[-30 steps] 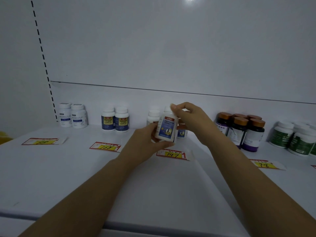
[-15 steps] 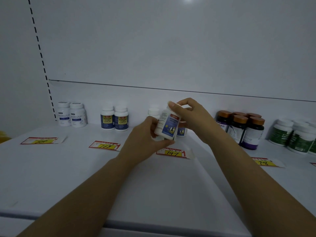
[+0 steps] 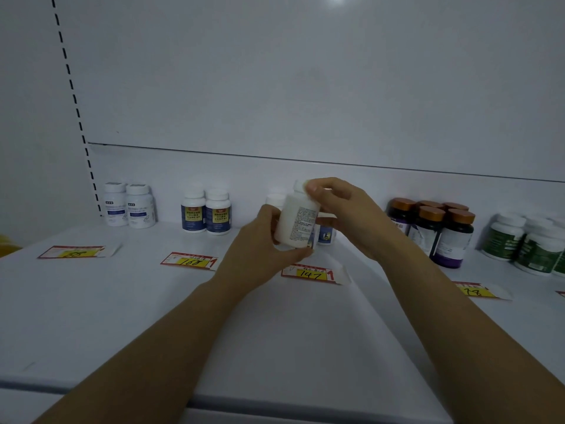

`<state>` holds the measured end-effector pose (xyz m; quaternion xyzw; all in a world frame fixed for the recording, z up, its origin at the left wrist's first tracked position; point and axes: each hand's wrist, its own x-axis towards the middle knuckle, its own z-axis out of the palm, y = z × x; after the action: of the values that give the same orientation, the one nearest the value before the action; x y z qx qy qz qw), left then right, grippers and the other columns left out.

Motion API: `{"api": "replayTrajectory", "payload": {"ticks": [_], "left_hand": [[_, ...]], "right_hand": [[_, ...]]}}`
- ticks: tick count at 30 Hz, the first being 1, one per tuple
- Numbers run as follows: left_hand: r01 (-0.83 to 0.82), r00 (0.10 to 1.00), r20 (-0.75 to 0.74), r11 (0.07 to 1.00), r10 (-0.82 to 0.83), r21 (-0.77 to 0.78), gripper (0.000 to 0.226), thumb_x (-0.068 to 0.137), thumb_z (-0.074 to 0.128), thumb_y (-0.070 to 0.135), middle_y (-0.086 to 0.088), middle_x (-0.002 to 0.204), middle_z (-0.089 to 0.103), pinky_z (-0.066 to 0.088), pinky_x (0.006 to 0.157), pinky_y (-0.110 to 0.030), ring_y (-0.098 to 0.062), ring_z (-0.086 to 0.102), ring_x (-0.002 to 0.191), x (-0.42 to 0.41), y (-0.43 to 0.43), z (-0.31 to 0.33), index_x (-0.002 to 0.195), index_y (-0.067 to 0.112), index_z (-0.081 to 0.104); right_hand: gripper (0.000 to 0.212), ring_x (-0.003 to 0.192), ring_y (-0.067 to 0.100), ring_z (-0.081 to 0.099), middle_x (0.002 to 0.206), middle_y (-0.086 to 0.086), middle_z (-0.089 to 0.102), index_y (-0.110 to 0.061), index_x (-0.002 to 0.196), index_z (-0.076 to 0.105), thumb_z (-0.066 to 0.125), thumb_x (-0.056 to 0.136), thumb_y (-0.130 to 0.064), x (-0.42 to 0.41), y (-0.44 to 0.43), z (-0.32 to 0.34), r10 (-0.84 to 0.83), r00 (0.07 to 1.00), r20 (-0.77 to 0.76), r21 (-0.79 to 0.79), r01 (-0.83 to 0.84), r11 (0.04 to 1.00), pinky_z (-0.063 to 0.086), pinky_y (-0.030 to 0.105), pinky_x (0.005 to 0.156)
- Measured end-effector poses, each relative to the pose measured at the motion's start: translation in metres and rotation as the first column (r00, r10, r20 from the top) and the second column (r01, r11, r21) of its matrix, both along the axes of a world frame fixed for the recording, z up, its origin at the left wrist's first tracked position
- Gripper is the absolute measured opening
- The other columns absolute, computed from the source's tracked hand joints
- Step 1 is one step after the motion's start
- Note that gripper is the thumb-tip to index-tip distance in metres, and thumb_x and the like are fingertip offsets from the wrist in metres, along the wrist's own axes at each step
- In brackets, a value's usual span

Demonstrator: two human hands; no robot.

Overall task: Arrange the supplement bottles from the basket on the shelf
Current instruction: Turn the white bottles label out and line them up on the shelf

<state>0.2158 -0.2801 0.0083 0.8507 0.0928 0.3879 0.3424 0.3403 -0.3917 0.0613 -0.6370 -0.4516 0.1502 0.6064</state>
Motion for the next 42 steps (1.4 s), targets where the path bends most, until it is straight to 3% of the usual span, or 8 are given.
{"api": "replayTrajectory", "payload": {"ticks": [4, 9, 15, 21, 27, 32, 36, 42], "left_hand": [[0.003, 1.000, -0.029, 1.000, -0.003, -0.008, 0.059, 0.066, 0.080, 0.042, 0.019, 0.091, 0.053, 0.049, 0.064, -0.008, 0.005, 0.057, 0.080, 0.000, 0.000, 0.000, 0.106, 0.022, 0.041], [0.065, 0.994, -0.088, 0.997, -0.069, -0.048, 0.051, 0.075, 0.072, 0.040, 0.021, 0.095, 0.051, 0.043, 0.064, 0.001, 0.012, 0.052, 0.077, 0.000, -0.004, 0.001, 0.117, 0.026, 0.046], [-0.097, 0.992, -0.067, 0.990, 0.104, 0.105, 0.064, 0.064, 0.080, 0.048, 0.009, 0.099, 0.055, 0.052, 0.072, -0.027, -0.010, 0.057, 0.086, 0.001, 0.000, -0.002, 0.109, 0.021, 0.042], [0.048, 0.989, -0.137, 0.999, -0.050, -0.016, 0.044, 0.080, 0.069, 0.041, 0.022, 0.088, 0.050, 0.039, 0.061, 0.002, 0.008, 0.051, 0.076, 0.000, -0.004, 0.001, 0.112, 0.028, 0.043], [-0.054, 0.996, -0.074, 0.996, 0.059, 0.067, 0.053, 0.068, 0.078, 0.044, 0.023, 0.083, 0.049, 0.045, 0.060, -0.008, 0.009, 0.051, 0.075, -0.001, -0.001, -0.001, 0.102, 0.026, 0.041], [0.014, 0.991, -0.131, 1.000, -0.015, -0.006, 0.047, 0.074, 0.072, 0.046, 0.024, 0.087, 0.050, 0.043, 0.059, -0.005, 0.009, 0.052, 0.078, 0.001, -0.002, 0.001, 0.106, 0.030, 0.041], [0.052, 0.986, -0.154, 0.998, -0.056, -0.029, 0.037, 0.080, 0.069, 0.039, 0.027, 0.083, 0.049, 0.042, 0.060, 0.001, 0.010, 0.052, 0.073, 0.001, -0.002, 0.001, 0.106, 0.032, 0.043], [0.001, 0.995, -0.102, 0.999, -0.004, -0.035, 0.044, 0.073, 0.076, 0.039, 0.026, 0.083, 0.051, 0.042, 0.060, 0.001, 0.010, 0.054, 0.072, 0.000, 0.001, 0.001, 0.104, 0.030, 0.045]], "right_hand": [[0.027, 0.093, 0.011, 0.068, 0.105, -0.002, 0.069, -0.014, 0.110, 0.066, 0.056, 0.092, -0.032, 0.001, -0.002, 0.001, -0.004, 1.000, 0.027, -0.001, 0.005, 1.000, 0.056, 0.021, 0.074], [0.028, 0.100, 0.016, 0.065, 0.111, 0.002, 0.067, -0.013, 0.118, 0.062, 0.049, 0.097, -0.026, 0.004, -0.002, -0.001, 0.004, 1.000, 0.000, -0.018, -0.004, 1.000, 0.055, 0.027, 0.083], [0.029, 0.098, 0.013, 0.063, 0.108, -0.003, 0.063, -0.025, 0.115, 0.060, 0.056, 0.091, -0.041, -0.003, 0.005, -0.007, -0.046, 0.998, 0.052, -0.036, 0.048, 0.998, 0.056, 0.024, 0.077], [0.028, 0.107, 0.020, 0.062, 0.120, 0.008, 0.062, -0.020, 0.123, 0.059, 0.053, 0.096, -0.020, 0.007, -0.001, -0.003, 0.012, 0.995, -0.096, 0.016, -0.010, 1.000, 0.055, 0.033, 0.089], [0.028, 0.104, 0.012, 0.061, 0.114, -0.005, 0.062, -0.026, 0.120, 0.059, 0.055, 0.093, -0.034, -0.001, 0.004, -0.007, -0.013, 1.000, -0.002, -0.007, 0.013, 1.000, 0.054, 0.031, 0.087], [0.026, 0.107, 0.020, 0.062, 0.118, 0.003, 0.063, -0.034, 0.118, 0.058, 0.055, 0.094, -0.024, 0.005, 0.002, -0.005, -0.011, 0.998, -0.060, 0.033, 0.013, 0.999, 0.052, 0.043, 0.095], [0.026, 0.107, 0.017, 0.063, 0.122, 0.000, 0.063, -0.031, 0.119, 0.055, 0.053, 0.095, -0.021, 0.007, 0.001, -0.004, 0.052, 0.995, -0.091, 0.053, -0.047, 0.997, 0.051, 0.038, 0.095], [0.027, 0.094, 0.016, 0.066, 0.106, 0.005, 0.067, -0.014, 0.120, 0.058, 0.053, 0.096, -0.025, 0.002, 0.001, -0.007, 0.057, 0.982, -0.178, -0.020, -0.061, 0.998, 0.057, 0.025, 0.073]]}}
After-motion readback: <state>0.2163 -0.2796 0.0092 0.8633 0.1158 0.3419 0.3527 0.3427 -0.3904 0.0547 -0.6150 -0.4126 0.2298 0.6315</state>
